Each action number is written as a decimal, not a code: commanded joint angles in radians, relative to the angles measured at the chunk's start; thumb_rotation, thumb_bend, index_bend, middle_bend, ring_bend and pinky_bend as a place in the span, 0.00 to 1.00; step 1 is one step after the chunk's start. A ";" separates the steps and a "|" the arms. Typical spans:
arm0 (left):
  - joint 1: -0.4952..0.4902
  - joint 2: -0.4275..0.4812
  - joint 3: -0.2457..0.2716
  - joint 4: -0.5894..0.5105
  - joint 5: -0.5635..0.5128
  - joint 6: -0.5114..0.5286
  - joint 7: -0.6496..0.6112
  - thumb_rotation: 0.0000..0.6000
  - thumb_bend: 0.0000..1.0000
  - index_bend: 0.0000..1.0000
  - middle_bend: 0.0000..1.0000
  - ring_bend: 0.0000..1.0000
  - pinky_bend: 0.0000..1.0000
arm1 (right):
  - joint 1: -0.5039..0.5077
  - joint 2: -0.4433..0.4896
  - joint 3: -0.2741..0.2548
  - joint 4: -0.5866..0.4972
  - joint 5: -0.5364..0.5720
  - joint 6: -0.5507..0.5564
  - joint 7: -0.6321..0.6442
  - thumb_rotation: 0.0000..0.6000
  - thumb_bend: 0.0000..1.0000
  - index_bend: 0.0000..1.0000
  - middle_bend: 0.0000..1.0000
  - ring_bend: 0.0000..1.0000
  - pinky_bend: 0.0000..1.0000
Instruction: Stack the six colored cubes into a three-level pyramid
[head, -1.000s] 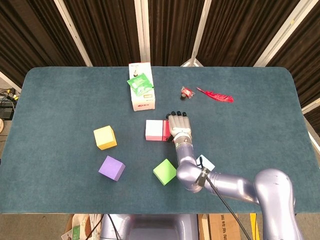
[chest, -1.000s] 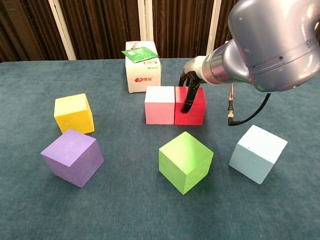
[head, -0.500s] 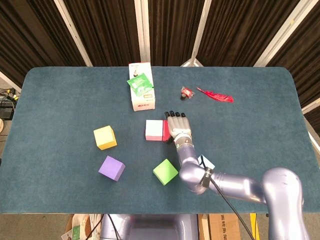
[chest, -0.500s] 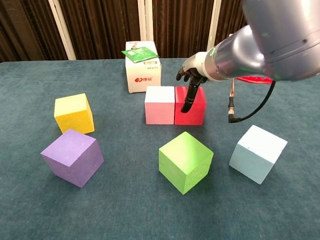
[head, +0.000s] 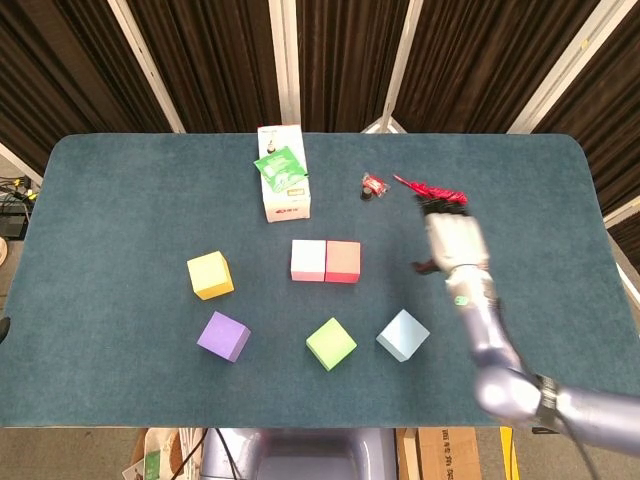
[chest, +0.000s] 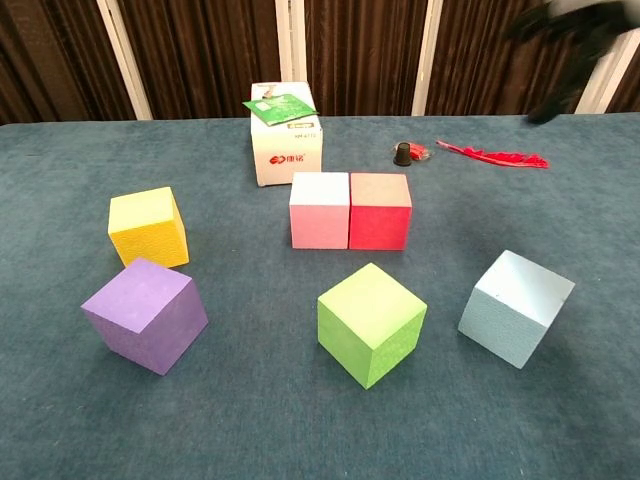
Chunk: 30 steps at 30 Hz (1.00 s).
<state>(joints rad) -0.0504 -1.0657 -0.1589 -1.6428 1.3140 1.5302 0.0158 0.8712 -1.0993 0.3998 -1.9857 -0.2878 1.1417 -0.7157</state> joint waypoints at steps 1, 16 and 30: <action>-0.004 -0.007 0.009 -0.003 0.019 -0.001 0.004 1.00 0.37 0.08 0.00 0.00 0.00 | -0.251 0.147 -0.100 -0.060 -0.315 0.083 0.243 1.00 0.24 0.00 0.00 0.00 0.00; -0.043 0.023 0.062 -0.004 0.096 -0.113 -0.135 1.00 0.32 0.07 0.00 0.00 0.00 | -0.640 0.038 -0.384 0.220 -1.080 0.358 0.612 1.00 0.23 0.00 0.00 0.00 0.00; -0.207 0.053 -0.057 -0.177 -0.111 -0.269 0.143 1.00 0.30 0.10 0.05 0.00 0.00 | -0.704 -0.124 -0.417 0.397 -1.158 0.364 0.601 1.00 0.24 0.00 0.00 0.00 0.00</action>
<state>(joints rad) -0.2005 -1.0220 -0.1771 -1.7546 1.2848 1.3193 0.0620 0.1683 -1.2147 -0.0192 -1.5984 -1.4422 1.5131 -0.1098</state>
